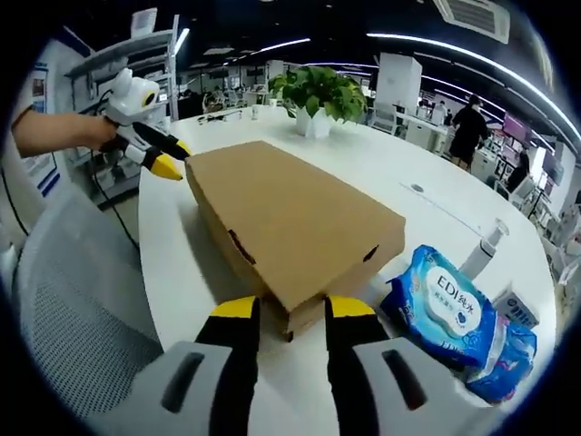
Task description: Operate the shoe box by opening the lid, removing the specified soft item, and placing it in the target area until the item is outside and the box remains undamaged.
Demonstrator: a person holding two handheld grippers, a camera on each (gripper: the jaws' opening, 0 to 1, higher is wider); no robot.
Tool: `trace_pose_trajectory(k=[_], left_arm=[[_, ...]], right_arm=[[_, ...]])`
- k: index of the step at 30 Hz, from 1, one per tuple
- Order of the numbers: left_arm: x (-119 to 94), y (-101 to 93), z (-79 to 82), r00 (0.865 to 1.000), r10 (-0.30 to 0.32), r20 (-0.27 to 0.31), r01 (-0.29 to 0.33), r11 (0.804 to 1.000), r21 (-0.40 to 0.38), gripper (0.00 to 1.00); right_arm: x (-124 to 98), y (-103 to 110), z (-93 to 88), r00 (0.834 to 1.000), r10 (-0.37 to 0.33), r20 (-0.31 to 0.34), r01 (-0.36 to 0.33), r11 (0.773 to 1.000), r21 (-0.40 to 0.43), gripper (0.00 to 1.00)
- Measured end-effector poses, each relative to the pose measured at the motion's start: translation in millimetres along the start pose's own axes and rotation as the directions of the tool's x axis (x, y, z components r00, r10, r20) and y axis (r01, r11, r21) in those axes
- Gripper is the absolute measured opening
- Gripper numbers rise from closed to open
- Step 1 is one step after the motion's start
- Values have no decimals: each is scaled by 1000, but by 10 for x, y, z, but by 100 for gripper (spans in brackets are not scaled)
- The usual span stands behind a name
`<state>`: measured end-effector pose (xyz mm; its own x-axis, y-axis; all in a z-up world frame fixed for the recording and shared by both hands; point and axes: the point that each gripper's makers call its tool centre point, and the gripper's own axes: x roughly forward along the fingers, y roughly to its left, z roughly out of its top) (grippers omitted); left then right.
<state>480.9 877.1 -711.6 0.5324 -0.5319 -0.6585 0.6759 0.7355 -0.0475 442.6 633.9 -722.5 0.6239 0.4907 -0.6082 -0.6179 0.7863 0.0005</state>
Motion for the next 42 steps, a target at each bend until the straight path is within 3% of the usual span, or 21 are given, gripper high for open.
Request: trace_pose_trajectory(k=[8,42], left_arm=[[31,103,3,1000,16,0,-16,999,-45,31],[534,409,484,1000,1,-7,-1,998,-66,30]], right_arm=[[21,-6,-17,1000,0,-3,0,1000,3,25],[430,-725,299,998,-31,-54,29,999,-30,26]])
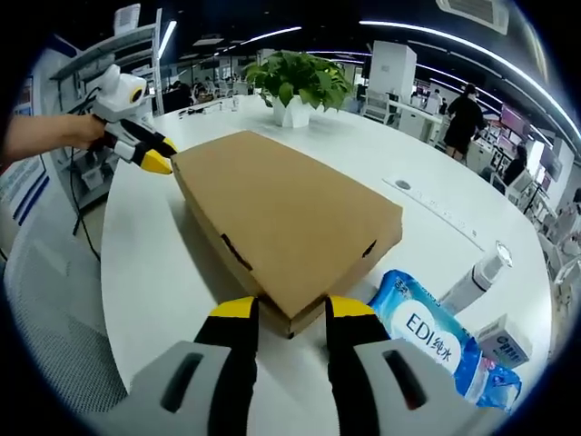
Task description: Operate the shoe box by opening the lid, removing the specified soft item, and placing it in the target area until the item is outside and the box remains undamaged.
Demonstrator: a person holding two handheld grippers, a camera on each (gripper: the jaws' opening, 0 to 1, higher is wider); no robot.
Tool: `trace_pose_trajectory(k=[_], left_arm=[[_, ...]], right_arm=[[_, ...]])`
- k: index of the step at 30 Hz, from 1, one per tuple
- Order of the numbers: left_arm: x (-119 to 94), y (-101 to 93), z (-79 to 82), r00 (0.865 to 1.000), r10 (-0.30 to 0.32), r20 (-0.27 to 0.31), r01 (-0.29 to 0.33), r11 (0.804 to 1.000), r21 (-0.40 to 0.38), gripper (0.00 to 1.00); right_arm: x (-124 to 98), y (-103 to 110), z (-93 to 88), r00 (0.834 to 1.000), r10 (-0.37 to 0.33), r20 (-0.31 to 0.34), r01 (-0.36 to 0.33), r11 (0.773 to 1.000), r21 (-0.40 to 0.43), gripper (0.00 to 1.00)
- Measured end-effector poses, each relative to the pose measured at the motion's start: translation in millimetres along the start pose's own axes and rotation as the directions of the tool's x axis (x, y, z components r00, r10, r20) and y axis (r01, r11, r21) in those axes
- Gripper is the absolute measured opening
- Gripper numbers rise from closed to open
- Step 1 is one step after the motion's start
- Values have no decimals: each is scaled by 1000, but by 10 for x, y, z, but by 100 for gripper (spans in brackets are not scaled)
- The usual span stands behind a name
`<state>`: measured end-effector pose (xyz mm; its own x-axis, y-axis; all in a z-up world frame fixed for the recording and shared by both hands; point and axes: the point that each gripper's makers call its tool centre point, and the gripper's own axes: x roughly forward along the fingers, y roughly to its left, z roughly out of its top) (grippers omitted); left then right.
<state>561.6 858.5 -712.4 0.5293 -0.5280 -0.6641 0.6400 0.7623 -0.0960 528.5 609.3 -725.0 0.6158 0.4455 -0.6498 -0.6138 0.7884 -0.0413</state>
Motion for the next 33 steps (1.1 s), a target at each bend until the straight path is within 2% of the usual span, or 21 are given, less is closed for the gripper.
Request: trace_pose_trajectory(k=[13,23,26,30,33], left_arm=[[131,57,138,1000,-5,5,5,1000,-18,31],[139,37,151,1000,-6,13,6,1000,-23,33],[136,21,146,1000,-6,13,6,1000,-18,36],[110,-26,103,1000,2,16,-2,1000,-8,47],[47,-86,68,1000,-6,15,6,1000,-4,48]], right_arm=[[48,-115,33,1000,-12,-4,12,1000,10,26],[48,-141,30,1000,-11,-2,11,1000,14,27],[43,-134,16,1000,-7,-5,7,1000,30,26],[-13,-131,22,1000,-16,18,15,998,54,28],[-68,-116,4,1000,-17,17,16,999,36,30]])
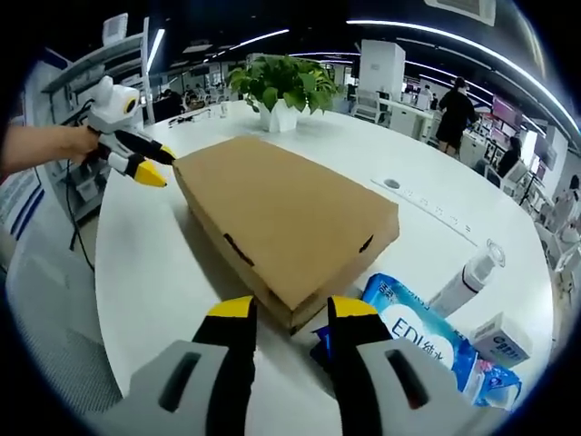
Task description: Operate the shoe box by opening the lid, removing the specified soft item, and placing it in the target area until the item is outside and the box remains undamaged.
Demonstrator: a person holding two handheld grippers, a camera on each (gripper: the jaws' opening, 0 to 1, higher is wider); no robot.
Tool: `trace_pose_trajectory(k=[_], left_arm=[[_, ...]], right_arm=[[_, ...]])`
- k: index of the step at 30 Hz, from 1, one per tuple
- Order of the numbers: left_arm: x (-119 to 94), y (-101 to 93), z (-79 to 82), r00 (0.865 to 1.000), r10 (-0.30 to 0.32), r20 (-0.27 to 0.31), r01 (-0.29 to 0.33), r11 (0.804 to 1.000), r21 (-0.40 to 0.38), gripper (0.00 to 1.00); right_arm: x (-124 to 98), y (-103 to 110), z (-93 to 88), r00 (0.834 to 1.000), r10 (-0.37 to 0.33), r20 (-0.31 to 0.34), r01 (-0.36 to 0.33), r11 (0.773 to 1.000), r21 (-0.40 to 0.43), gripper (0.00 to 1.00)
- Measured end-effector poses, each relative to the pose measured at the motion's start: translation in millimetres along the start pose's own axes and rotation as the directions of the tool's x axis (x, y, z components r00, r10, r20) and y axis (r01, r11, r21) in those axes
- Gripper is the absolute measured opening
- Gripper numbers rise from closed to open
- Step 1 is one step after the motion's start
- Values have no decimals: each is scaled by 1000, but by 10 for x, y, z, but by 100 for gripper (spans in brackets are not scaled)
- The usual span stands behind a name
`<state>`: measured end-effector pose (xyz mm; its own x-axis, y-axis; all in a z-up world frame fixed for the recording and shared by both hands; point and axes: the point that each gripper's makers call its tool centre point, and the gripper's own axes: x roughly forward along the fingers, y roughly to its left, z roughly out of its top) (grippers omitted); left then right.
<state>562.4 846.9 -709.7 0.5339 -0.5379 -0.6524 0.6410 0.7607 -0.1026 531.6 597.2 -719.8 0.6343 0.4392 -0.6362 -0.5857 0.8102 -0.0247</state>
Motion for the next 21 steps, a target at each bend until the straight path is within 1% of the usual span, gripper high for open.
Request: trace_pose_trajectory(k=[4,9,12,17,20,21], left_arm=[[-135,-88,-4,1000,1,25,-2,1000,23,52],[-287,-206,2,999,3,51,-4,1000,26,56],[-366,-295,16,998,1,70,-4,999,37,58],[-475,-441,36,995,-7,96,3,999,39,64],[-545,-524,43,994,-3,113,-3,999,50,68],[-563,-543,43,993,-3,116,-3,999,52,70]], right_arm=[[-136,-5,-8,1000,-7,20,7,1000,4,34],[-307,-41,-26,998,-28,49,28,1000,3,38],[-440,-81,-75,997,-58,53,58,998,-11,41],[-655,-147,-110,991,-104,79,101,994,39,47],[-786,-182,-156,986,-138,89,132,989,73,50],[-840,-198,-186,984,-152,92,144,985,95,51]])
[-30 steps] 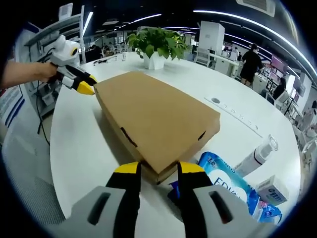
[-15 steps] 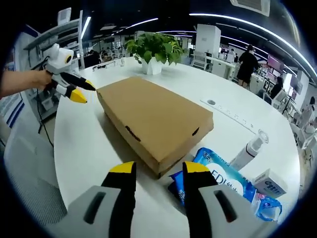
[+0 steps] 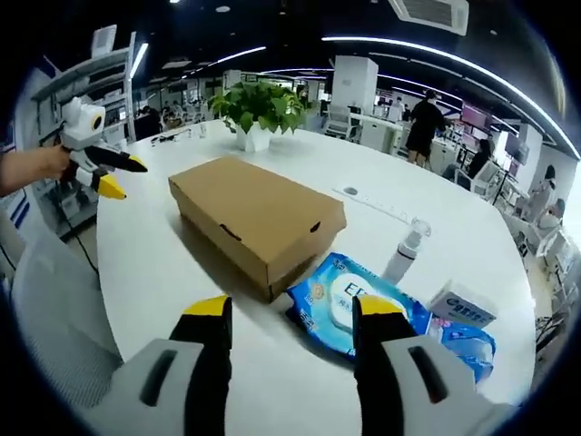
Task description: Operate the shoe box by opening the lid, removing the specified soft item, and placing it in the target area until the item is outside and the box remains undamaged.
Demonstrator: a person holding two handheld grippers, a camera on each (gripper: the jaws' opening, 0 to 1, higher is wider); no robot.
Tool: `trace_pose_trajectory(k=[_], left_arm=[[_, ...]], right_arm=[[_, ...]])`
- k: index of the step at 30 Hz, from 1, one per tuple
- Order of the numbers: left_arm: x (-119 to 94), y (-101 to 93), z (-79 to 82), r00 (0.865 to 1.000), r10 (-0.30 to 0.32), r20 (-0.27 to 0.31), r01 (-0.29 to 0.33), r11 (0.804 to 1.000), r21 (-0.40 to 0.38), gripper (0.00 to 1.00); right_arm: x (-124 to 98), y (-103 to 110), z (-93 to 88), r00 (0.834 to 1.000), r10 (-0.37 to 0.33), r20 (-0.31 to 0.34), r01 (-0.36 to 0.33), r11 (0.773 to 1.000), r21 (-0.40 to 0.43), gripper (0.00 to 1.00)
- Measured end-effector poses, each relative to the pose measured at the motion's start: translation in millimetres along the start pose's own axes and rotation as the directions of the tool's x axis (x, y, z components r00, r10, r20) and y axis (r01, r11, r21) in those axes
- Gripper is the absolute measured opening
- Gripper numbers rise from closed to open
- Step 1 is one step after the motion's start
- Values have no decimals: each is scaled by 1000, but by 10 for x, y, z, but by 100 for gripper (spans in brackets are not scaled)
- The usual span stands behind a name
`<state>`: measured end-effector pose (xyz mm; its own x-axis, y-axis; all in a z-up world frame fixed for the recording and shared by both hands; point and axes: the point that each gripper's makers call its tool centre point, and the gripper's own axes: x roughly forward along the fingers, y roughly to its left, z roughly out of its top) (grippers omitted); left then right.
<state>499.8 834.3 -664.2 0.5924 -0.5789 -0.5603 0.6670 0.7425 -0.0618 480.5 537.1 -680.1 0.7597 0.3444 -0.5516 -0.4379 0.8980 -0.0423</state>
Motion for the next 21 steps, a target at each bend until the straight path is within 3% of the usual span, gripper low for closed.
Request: trace_pose_trajectory(k=[11,15,21], left_arm=[[-289,-153,-44,999,22,49,-22,1000,-3,80],[-377,-207,-52,998,20,57,-20,1000,-3,84],[-490,-240,-20,997,26,78,-26,1000,-5,92]], right_arm=[[-556,-228,-301,994,-109,-3,109,993,47,58],[-756,-268,-353,992,-127,19,125,987,101,61],[-960,-239,-397,989,-141,36,136,985,109,66]])
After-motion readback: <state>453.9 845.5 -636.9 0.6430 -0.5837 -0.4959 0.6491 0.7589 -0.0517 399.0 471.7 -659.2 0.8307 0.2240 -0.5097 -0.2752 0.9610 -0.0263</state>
